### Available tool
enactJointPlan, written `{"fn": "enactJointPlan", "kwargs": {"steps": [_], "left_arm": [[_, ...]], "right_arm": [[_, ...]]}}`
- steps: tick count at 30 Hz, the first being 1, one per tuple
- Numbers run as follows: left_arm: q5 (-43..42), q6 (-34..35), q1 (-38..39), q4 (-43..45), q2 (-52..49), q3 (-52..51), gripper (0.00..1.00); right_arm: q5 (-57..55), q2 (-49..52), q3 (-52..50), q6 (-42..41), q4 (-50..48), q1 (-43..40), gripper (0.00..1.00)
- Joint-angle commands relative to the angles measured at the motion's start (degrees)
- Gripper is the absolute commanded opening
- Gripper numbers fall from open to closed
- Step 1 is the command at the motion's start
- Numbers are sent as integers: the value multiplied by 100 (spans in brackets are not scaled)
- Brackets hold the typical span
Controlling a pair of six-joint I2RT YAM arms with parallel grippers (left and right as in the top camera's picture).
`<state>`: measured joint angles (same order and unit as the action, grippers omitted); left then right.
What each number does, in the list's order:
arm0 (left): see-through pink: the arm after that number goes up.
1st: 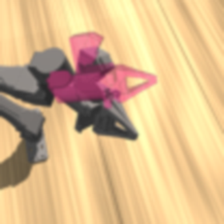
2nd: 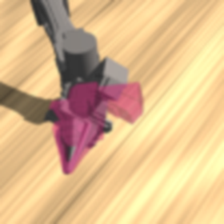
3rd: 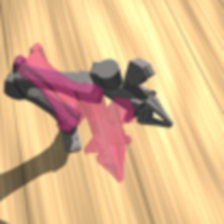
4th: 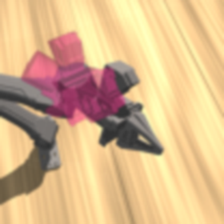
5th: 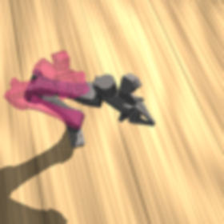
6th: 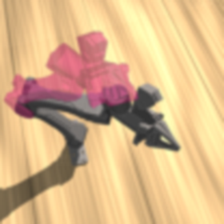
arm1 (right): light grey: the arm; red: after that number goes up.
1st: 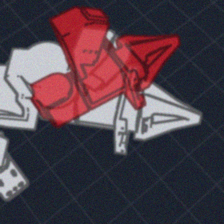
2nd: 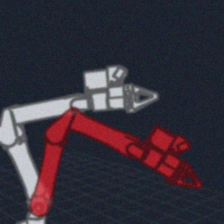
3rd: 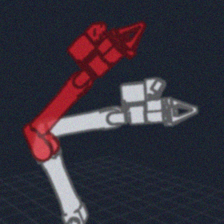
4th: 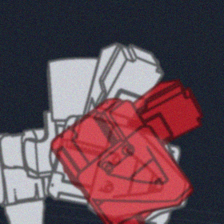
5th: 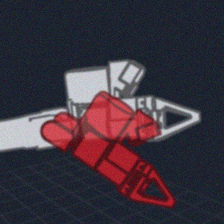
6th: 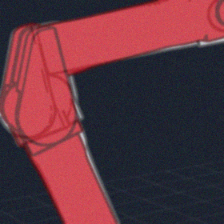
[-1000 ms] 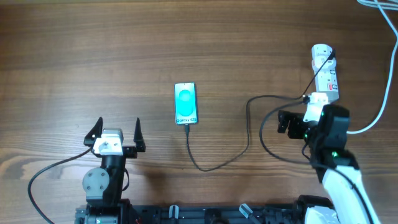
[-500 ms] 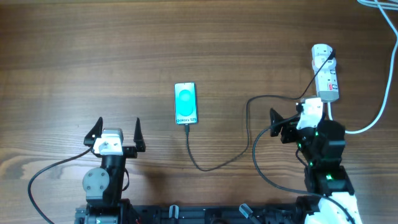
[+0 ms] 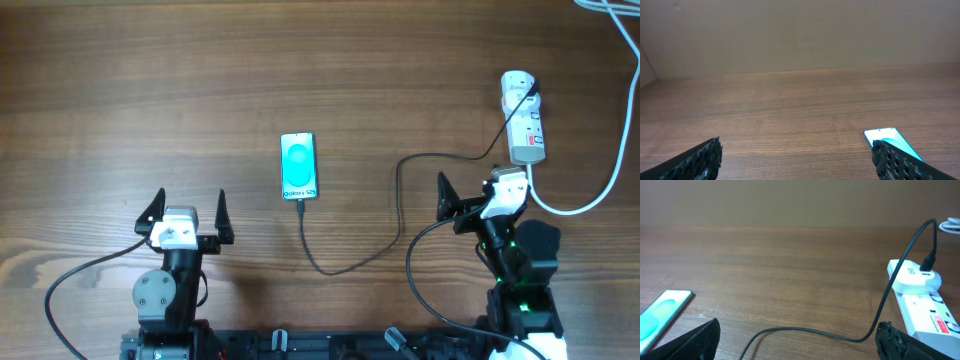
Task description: Plug charger to phone and switch on socket
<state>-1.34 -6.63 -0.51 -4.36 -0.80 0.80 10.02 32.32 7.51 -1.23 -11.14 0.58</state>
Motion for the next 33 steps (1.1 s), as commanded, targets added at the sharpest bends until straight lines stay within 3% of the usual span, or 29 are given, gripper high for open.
{"fn": "enactJointPlan", "kwargs": {"steps": [1, 7, 10, 14, 21, 27, 33], "left_arm": [[57, -66, -52, 0, 63, -48, 100], [57, -66, -52, 0, 63, -48, 100], [57, -66, -52, 0, 63, -48, 100], [57, -63, -52, 0, 63, -48, 100], [57, -66, -52, 0, 63, -48, 100], [57, -66, -52, 0, 63, -48, 100], [57, -63, -52, 0, 63, -48, 100]], "right_arm": [[-72, -111, -52, -46, 2, 22, 100], [-72, -409, -251, -50, -76, 22, 99], [-74, -793, -739, -387, -656, 22, 99], [-79, -1154, -721, -382, -358, 22, 100], [-273, -2162, -721, -328, 1069, 22, 100], [-269, -3182, -721, -339, 1075, 22, 100], [-271, -3213, -721, -337, 1071, 22, 100]]}}
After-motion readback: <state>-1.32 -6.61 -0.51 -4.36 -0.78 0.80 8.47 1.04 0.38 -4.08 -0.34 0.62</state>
